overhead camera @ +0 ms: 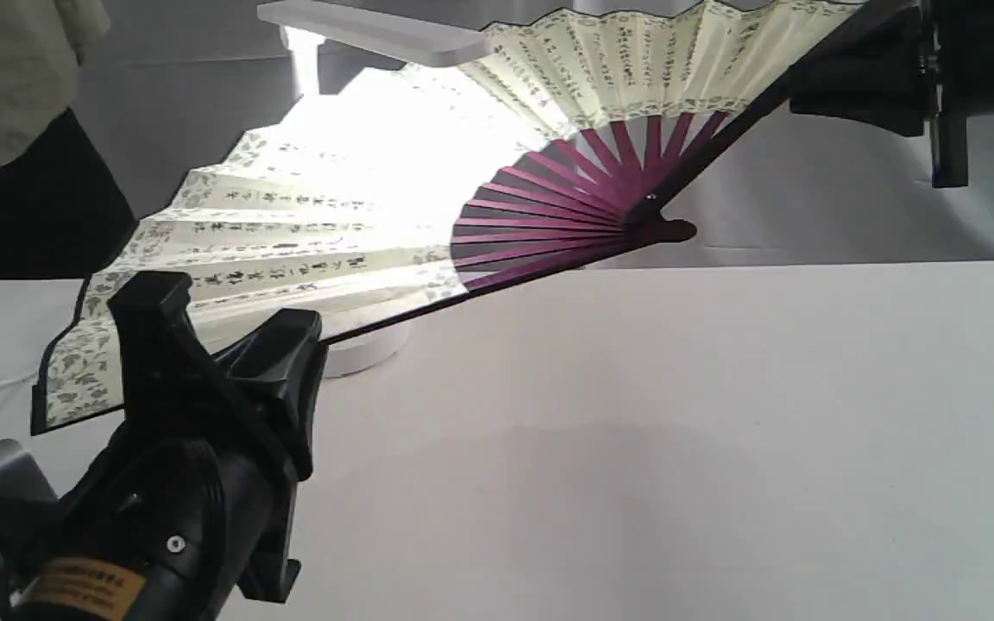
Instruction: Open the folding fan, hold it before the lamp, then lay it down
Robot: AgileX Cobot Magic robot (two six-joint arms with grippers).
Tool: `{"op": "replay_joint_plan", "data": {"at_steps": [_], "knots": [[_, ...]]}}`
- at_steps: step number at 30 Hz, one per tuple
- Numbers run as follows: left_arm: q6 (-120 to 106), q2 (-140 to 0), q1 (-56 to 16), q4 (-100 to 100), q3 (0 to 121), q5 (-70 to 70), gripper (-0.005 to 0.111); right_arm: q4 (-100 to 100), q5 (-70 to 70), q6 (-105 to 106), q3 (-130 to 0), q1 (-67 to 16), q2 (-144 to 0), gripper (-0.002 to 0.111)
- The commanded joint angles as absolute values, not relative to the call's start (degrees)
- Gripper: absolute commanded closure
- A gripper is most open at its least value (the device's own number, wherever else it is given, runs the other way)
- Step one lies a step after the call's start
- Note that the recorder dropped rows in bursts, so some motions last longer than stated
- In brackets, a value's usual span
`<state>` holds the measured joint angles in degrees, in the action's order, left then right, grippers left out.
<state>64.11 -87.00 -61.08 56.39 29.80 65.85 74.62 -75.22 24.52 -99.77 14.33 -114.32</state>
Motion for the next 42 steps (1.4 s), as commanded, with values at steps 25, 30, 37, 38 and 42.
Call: {"op": "replay_joint_plan", "data": {"at_steps": [25, 30, 37, 38, 42], "knots": [[62.5, -97.4, -60.5, 61.8, 29.6, 68.6, 0.107, 68.5, -70.0, 26.7, -99.8, 15.4, -121.4, 0.108], [63.0, -99.0, -60.5, 62.2, 29.6, 66.5, 0.107, 65.4, -70.0, 26.7, -99.8, 15.4, -122.7, 0.108], [64.7, -102.2, -60.5, 62.0, 29.6, 63.0, 0.107, 60.2, -70.0, 26.4, -99.7, 15.4, -125.5, 0.108], [65.4, -102.5, -60.5, 61.8, 29.6, 62.2, 0.107, 59.7, -70.0, 26.3, -99.7, 15.4, -126.0, 0.108], [66.2, -104.5, -60.5, 59.5, 29.6, 61.4, 0.107, 58.9, -70.0, 26.4, -99.7, 15.5, -127.9, 0.108]]}}
